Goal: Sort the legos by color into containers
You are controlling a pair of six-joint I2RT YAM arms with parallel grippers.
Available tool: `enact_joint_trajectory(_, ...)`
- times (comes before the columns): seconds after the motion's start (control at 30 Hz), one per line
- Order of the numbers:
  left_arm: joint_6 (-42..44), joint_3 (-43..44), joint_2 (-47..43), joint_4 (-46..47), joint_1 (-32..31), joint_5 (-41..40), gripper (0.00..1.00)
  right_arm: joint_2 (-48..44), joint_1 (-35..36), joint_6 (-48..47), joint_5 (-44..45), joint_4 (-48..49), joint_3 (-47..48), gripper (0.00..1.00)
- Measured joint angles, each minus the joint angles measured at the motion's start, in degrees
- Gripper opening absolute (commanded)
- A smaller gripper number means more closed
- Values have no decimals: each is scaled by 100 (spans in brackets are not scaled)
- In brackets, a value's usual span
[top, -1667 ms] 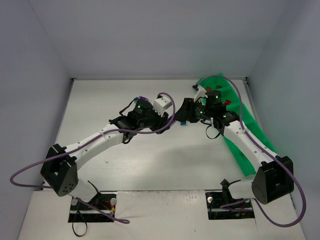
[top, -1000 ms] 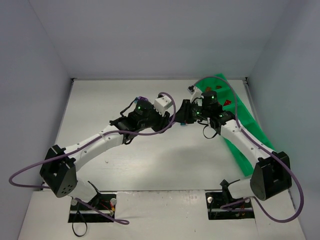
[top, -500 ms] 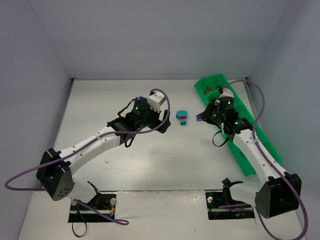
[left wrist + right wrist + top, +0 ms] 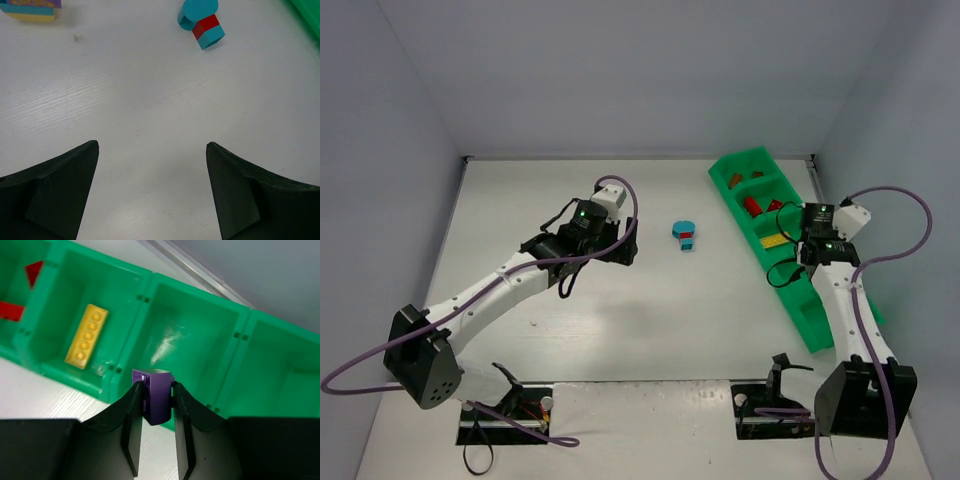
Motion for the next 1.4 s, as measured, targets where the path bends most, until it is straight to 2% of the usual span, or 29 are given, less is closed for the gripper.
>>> enact_joint_trajectory(0.07,-44,0,0,-103,20,0,82,216,-258,70,24,-9,-7,0)
enact_joint_trajectory(0.13,-57,0,0,-144,24,0,82,446,-398,160,35,-24,-17,4)
enact_joint_trajectory(0.3,-63,0,13,-247,103,20,82,774,-452,387,107,-42,-105,43)
enact_joint_trajectory(0.53,-205,2,96,-240,496,52,81,1263,-468,422,127,-37,-105,47)
enact_joint_trajectory(0.67,-291,96,286,-262,743,55,82,1226,-466,354,9,-35,-39,51)
enact_joint_trajectory(0.77,-304,378,647,-264,940,63,82,1014,-466,166,-404,52,35,55)
enact_joint_trajectory(1.0,-103,1550,1980,-293,1368,-107,82,319,-157,-474,-1910,505,291,59)
enact_joint_trajectory(1.2,413,2933,3467,-415,1587,-278,82,249,341,-962,-2905,743,328,60)
enact_joint_trajectory(1.4,789,4054,4470,-660,1641,-299,82,245,409,-1113,-3390,881,251,60)
